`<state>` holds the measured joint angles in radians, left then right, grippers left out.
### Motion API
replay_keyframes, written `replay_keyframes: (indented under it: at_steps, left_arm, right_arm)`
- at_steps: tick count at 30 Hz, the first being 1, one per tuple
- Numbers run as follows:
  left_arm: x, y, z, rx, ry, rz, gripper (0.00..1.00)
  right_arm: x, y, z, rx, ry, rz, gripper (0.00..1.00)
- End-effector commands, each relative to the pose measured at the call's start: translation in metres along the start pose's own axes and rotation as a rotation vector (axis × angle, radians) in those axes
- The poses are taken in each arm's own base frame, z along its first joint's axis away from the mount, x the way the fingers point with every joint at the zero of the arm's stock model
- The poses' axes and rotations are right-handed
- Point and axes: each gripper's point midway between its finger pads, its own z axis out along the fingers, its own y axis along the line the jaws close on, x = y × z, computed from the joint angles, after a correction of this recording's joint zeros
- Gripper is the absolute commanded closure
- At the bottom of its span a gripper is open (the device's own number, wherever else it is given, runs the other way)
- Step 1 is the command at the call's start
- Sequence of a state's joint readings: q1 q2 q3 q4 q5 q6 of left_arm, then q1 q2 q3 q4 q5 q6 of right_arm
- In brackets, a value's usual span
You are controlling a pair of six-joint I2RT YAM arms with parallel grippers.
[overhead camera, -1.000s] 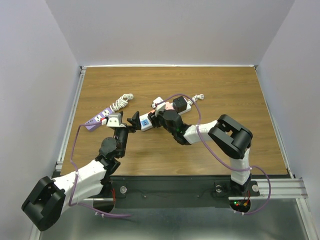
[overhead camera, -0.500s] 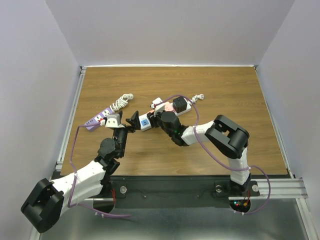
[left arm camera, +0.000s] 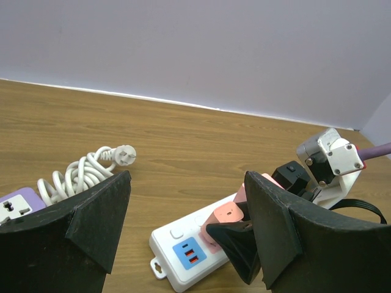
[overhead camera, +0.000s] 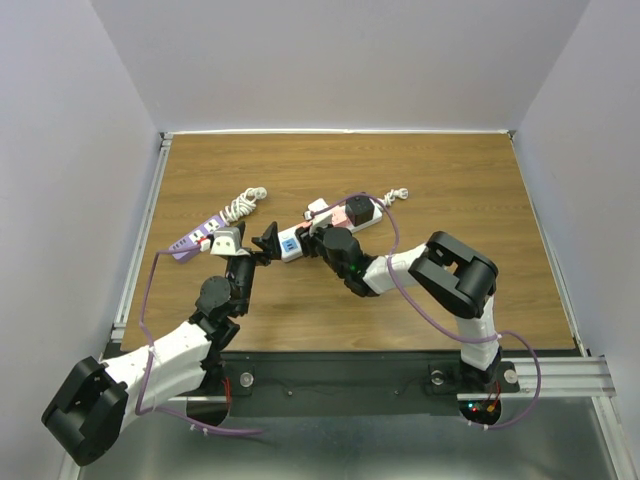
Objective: Insert the plug
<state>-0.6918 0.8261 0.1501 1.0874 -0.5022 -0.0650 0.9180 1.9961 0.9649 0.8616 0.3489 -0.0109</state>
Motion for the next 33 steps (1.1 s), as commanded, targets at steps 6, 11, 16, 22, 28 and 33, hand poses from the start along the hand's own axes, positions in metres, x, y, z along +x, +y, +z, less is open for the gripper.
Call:
replay_keyframes:
  at_steps: [6,11,16,22,28,33]
  left_arm:
    - [-0.01,0.0,-0.001,0.003,-0.042,-0.024,0.14]
    - [-0.011,0.0,-0.001,0.003,-0.043,-0.025,0.14]
    - [-0.011,0.0,-0.001,0.003,-0.043,-0.023,0.14]
    - [-0.01,0.001,-0.001,0.002,-0.043,-0.022,0.14]
    - [-0.01,0.001,-0.002,0.002,-0.042,-0.024,0.14]
    - [-0.01,0.001,-0.002,0.002,-0.044,-0.024,0.14]
  right_arm:
    - [0.053,-0.004,-0.006,0.041,0.147,-0.072,0.99]
    - [0.07,0.001,-0.016,0.02,0.193,-0.074,0.99]
    - [0.088,0.01,-0.028,0.001,0.243,-0.052,0.99]
    - [0.108,0.02,-0.035,-0.017,0.295,-0.061,0.99]
    - [0.119,0.022,-0.034,-0.018,0.327,-0.086,0.99]
    - [0.122,0.026,-0.028,-0.028,0.342,-0.102,0.99]
